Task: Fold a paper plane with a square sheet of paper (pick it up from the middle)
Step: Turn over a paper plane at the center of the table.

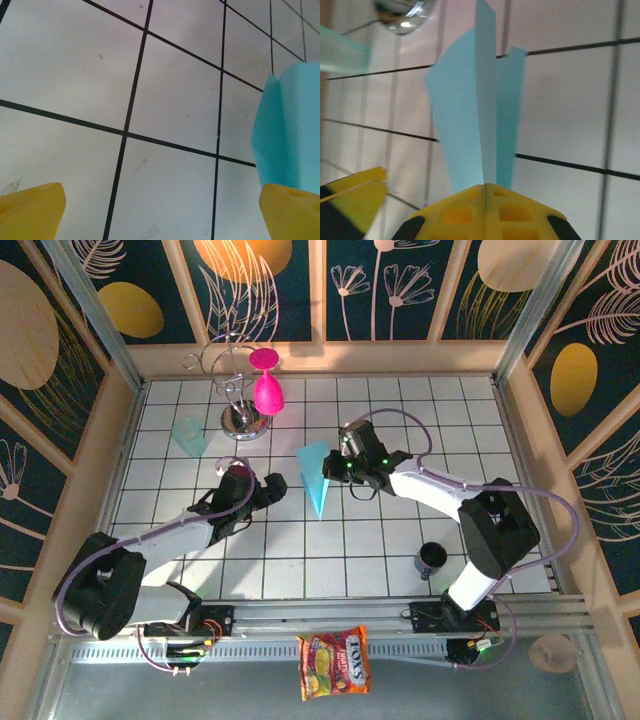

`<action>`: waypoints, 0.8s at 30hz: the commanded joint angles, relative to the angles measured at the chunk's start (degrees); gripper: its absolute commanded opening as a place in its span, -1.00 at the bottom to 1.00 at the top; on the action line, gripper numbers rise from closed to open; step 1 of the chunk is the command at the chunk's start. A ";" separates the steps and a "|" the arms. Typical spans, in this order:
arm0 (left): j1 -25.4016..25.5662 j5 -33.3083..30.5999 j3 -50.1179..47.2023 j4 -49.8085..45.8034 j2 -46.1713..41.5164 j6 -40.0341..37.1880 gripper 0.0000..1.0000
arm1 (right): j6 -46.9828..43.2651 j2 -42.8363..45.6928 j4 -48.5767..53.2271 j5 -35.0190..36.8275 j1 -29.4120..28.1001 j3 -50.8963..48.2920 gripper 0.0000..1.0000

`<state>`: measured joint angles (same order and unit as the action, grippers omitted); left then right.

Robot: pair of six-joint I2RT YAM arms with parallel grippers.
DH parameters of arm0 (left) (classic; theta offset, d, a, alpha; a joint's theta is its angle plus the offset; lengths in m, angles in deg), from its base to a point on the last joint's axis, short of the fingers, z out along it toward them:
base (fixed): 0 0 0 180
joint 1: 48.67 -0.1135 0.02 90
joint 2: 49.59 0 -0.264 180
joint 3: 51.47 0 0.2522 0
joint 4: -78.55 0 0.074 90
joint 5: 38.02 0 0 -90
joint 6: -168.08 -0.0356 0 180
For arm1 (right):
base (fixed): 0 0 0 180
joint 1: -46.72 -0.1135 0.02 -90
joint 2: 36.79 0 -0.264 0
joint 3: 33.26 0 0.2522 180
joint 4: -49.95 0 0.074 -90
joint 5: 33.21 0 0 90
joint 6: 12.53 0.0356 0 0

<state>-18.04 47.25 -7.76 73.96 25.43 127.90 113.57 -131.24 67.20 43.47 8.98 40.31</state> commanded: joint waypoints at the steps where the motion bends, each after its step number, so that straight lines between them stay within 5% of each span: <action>1: -0.14 1.34 -0.77 2.32 -1.37 1.32 0.96 | 0.09 -0.87 -9.93 -10.45 1.36 -5.20 -1.00; 13: 0.30 16.03 1.37 9.91 6.74 4.69 0.51 | 1.14 -2.72 -20.97 -17.01 8.14 -16.51 -1.00; 24: 4.95 21.40 6.01 15.97 16.23 8.89 0.16 | -0.76 -2.49 -21.83 -18.29 11.54 -19.71 -1.00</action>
<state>-14.06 65.74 -4.37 86.37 39.49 135.31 114.64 -133.34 47.57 26.72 20.20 21.10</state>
